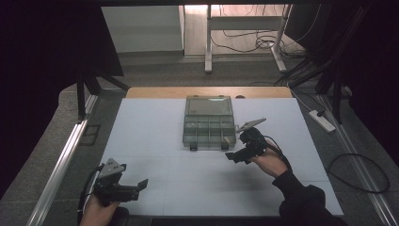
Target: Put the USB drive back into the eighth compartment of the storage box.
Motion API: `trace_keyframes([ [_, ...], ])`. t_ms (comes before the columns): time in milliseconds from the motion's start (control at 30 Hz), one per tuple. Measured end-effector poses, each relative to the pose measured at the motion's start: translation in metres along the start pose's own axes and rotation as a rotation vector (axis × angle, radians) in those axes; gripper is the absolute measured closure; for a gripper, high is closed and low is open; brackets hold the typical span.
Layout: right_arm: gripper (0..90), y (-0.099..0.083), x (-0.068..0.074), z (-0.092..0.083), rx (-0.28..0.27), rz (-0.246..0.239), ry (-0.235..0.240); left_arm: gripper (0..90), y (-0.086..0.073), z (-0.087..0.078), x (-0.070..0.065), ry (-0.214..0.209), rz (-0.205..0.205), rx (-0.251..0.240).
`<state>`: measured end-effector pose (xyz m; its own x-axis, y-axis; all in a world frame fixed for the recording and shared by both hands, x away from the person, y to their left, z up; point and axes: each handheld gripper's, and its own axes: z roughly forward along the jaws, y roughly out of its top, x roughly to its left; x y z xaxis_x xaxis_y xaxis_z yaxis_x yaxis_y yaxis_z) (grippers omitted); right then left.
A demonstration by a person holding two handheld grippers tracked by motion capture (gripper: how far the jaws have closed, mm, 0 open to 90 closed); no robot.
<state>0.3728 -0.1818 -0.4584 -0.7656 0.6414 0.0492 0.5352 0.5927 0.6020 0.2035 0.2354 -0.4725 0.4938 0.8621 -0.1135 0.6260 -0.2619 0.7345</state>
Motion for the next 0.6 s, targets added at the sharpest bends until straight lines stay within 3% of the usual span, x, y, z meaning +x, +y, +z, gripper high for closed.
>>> trace_keyframes([
  [600, 2.8, -0.015, 0.002, -0.016, -0.02, 0.0, -0.01, 3.0, 0.0, 0.0, 0.0, 0.001, -0.001, -0.001],
])
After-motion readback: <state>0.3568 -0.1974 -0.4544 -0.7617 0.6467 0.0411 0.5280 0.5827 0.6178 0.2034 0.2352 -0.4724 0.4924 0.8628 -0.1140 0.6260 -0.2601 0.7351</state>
